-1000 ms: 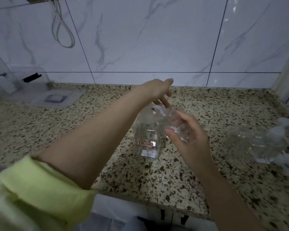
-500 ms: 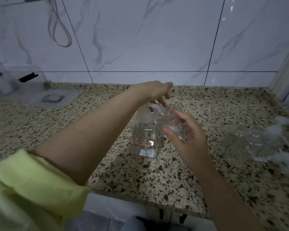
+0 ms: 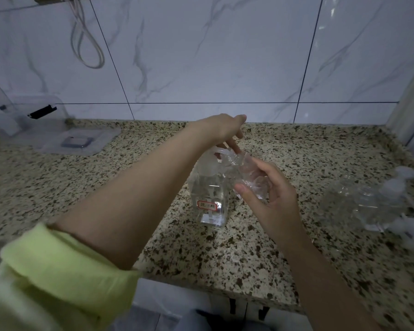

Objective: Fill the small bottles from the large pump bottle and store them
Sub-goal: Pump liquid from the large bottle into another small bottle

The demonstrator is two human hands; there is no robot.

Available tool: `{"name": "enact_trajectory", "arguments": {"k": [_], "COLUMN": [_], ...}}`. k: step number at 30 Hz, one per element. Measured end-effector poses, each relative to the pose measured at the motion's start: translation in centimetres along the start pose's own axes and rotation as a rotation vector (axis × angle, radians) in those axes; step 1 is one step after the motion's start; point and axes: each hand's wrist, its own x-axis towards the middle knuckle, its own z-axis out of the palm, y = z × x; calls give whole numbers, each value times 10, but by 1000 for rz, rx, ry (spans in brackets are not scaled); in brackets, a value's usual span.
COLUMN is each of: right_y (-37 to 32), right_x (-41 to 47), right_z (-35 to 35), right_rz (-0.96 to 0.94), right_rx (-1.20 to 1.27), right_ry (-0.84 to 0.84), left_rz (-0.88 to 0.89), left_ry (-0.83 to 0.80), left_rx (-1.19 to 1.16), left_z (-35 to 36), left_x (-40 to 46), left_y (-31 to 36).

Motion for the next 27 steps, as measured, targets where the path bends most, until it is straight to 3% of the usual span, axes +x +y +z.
{"name": "enact_trajectory", "arguments": {"k": [16, 27], "right_y": [5, 6], "right_x": [0, -1], "right_z": [0, 0], "right_rz": [-38, -47], "right_rx": [6, -11], "right_ry": [23, 6], "left_rz": [20, 35], "left_ry": [26, 99], "left_rx": [145, 88], "left_z": [5, 6], "left_x": [-4, -4], "left_y": [5, 1]}}
